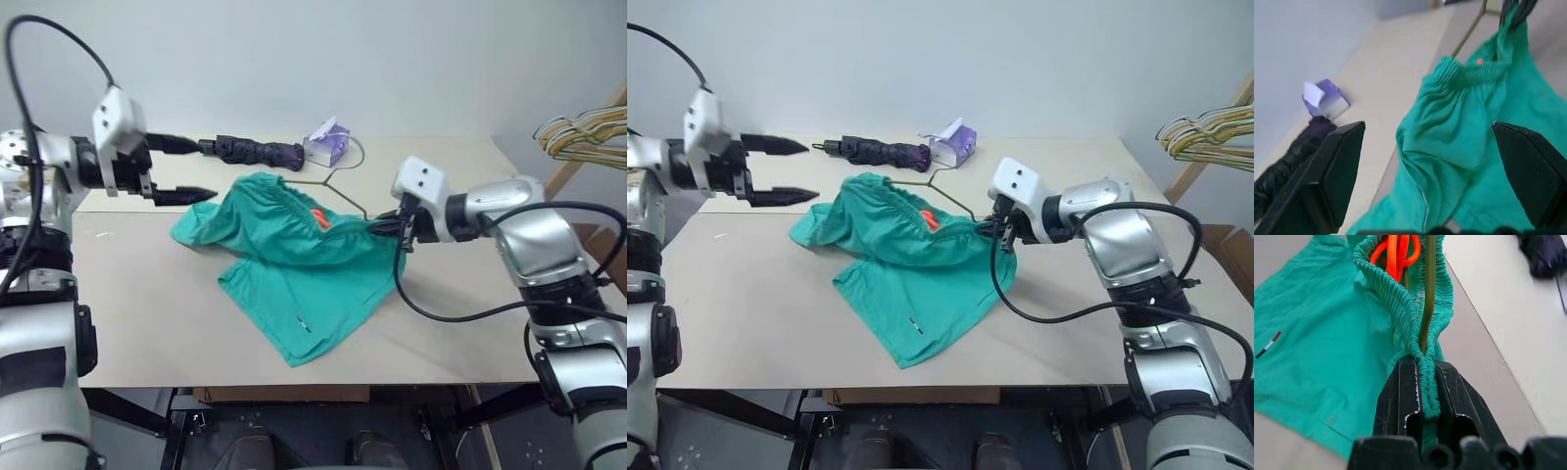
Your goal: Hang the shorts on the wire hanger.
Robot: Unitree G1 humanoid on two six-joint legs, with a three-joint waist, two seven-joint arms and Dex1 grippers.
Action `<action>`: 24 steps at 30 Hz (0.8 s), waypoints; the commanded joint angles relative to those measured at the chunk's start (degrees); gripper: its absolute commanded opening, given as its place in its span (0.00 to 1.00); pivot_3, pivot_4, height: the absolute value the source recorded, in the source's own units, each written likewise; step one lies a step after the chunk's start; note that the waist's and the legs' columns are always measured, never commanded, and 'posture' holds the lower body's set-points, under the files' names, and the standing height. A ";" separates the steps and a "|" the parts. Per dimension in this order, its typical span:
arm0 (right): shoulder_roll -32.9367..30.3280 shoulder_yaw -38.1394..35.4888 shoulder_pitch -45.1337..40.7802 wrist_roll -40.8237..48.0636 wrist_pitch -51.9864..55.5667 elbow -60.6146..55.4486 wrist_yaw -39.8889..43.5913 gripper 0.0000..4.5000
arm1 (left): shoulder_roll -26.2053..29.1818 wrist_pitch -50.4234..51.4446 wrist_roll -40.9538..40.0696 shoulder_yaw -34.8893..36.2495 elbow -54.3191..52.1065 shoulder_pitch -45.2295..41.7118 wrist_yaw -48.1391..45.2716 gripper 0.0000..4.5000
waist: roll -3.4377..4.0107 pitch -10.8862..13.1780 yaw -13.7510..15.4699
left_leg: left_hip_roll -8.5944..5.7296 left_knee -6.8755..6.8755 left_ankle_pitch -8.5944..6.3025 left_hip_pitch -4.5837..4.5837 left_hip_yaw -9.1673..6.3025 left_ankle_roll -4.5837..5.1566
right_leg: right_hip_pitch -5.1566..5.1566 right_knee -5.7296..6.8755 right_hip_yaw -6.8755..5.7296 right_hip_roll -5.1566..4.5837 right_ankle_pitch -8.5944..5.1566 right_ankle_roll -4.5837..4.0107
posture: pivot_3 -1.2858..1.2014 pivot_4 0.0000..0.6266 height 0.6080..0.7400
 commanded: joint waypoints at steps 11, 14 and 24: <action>3.38 -24.13 7.26 0.73 40.90 -14.21 -28.05 0.04 | -6.26 19.91 -14.96 5.86 -33.42 18.60 14.51 1.00 | 0.03 -0.05 -1.96 | 0.00 0.05 0.00 0.07 0.00 0.00 | 0.07 0.05 0.03 -0.01 0.00 0.00 | 0.49 0.00 1.00; 7.33 -32.04 9.01 -2.98 40.90 -13.62 -37.34 0.04 | -8.38 22.21 -16.98 5.92 -37.42 20.13 18.29 1.00 | 0.09 -0.07 -2.94 | -0.02 0.04 0.00 0.12 -0.01 0.00 | 0.12 0.06 0.05 -0.02 0.00 0.00 | 0.48 0.00 1.00; 17.18 -45.07 -2.59 -23.25 40.90 -11.06 -62.41 0.04 | -10.55 22.77 -18.31 4.55 -39.31 19.74 21.41 1.00 | 0.27 -0.16 -7.67 | -0.03 -0.02 0.00 0.21 -0.02 0.00 | 0.13 0.07 0.14 -0.01 0.00 0.00 | 0.48 0.00 1.00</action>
